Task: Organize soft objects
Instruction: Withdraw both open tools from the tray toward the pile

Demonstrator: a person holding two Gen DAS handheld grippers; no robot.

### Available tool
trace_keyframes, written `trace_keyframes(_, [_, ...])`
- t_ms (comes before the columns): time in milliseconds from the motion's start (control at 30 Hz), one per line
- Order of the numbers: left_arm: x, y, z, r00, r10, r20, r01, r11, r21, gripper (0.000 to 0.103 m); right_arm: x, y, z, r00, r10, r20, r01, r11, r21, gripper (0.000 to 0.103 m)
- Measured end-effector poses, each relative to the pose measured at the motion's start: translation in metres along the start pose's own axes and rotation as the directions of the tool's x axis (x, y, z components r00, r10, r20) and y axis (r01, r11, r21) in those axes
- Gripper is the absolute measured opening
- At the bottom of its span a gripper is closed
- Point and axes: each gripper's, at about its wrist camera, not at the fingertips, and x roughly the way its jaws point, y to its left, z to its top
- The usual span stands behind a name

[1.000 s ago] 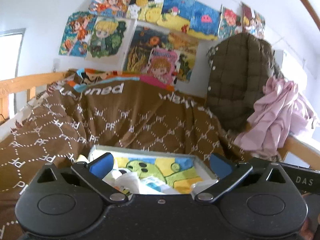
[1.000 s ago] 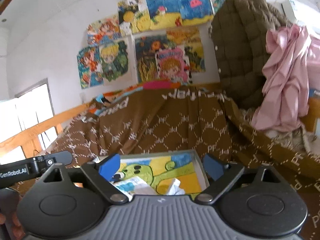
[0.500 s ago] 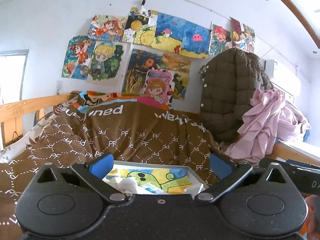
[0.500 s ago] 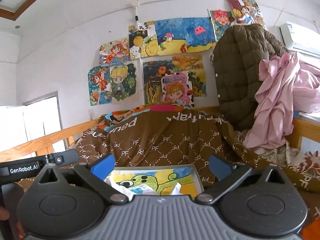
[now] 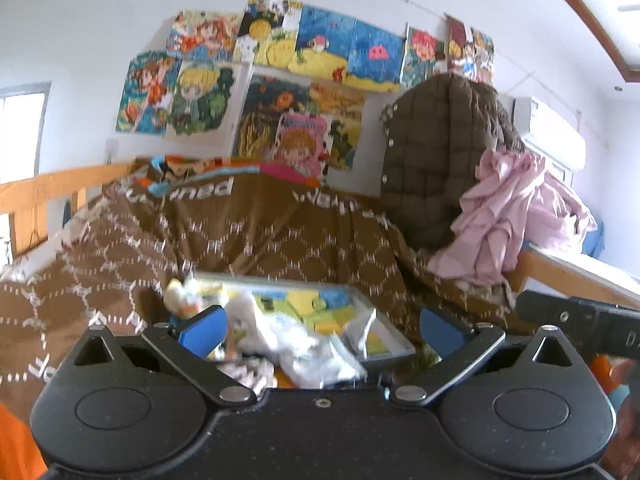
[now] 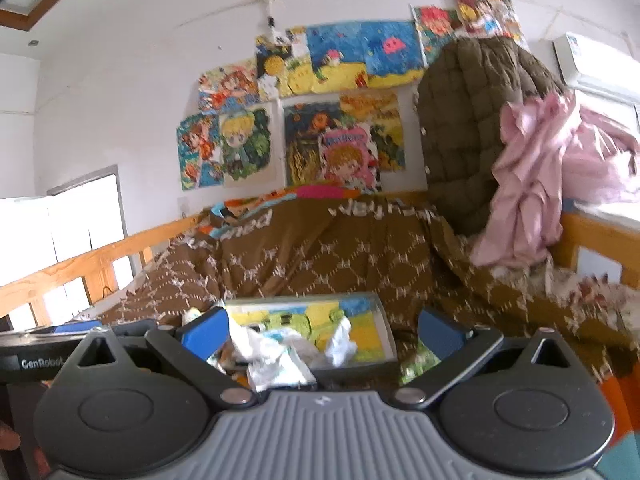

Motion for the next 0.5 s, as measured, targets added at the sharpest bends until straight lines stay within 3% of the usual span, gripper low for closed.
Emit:
trace_keyframes(233, [0.005,0.003,-0.017,0.991,-0.046,-0.124,0.046,0.999,0.000,0.102,0.003,-0.016,-0.012,0.990,-0.051,-0.129,0.060,0.996,0.069,0.103])
trace_keyframes(500, [0.028,0.006,-0.035,0.954,-0.133,-0.270,0.119,0.991,-0.067,0.102,0.031,-0.019,-0.029,0.957,-0.047,-0.286,0.061,0.997,0.043,0.103])
